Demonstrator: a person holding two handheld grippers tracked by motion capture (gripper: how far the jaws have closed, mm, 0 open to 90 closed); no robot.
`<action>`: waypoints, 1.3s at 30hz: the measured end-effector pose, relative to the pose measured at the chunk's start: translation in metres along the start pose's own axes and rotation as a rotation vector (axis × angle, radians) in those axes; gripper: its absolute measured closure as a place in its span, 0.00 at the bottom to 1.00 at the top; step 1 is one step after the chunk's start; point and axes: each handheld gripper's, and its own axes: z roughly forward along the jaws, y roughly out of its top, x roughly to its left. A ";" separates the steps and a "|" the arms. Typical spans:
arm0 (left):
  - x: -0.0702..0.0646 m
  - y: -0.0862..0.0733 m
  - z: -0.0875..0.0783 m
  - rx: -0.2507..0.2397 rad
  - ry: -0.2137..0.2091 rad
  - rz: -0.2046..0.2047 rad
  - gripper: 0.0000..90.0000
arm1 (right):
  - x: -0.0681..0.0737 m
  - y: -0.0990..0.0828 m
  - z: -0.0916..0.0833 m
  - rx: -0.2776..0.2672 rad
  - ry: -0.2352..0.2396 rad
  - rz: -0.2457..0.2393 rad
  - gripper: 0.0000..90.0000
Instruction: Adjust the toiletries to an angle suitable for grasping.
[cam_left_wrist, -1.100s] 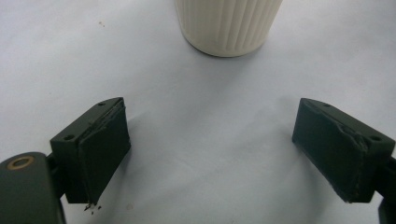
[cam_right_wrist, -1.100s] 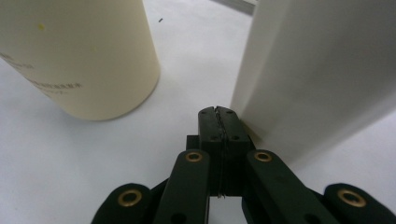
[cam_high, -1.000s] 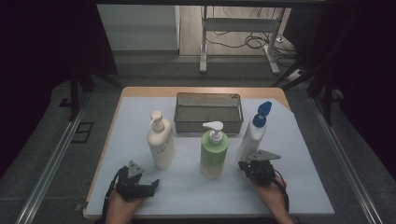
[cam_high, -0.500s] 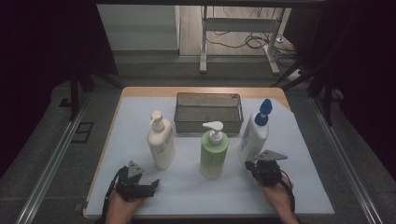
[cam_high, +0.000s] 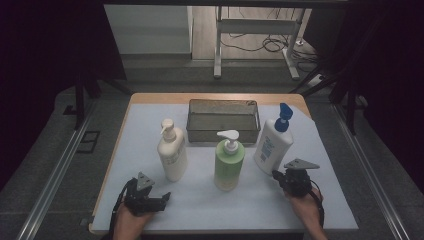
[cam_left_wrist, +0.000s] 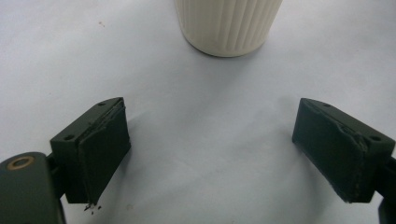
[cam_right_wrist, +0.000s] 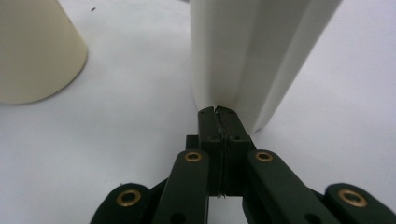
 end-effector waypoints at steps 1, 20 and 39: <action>0.000 0.000 0.000 0.000 0.000 0.000 0.12 | -0.001 0.000 0.000 0.001 -0.003 0.001 0.99; 0.000 0.000 0.000 0.000 0.000 0.002 0.12 | -0.005 0.006 -0.031 -0.035 0.030 -0.003 0.67; 0.000 0.000 0.000 -0.001 -0.001 -0.001 0.12 | -0.015 0.031 -0.056 -0.083 0.031 -0.007 0.39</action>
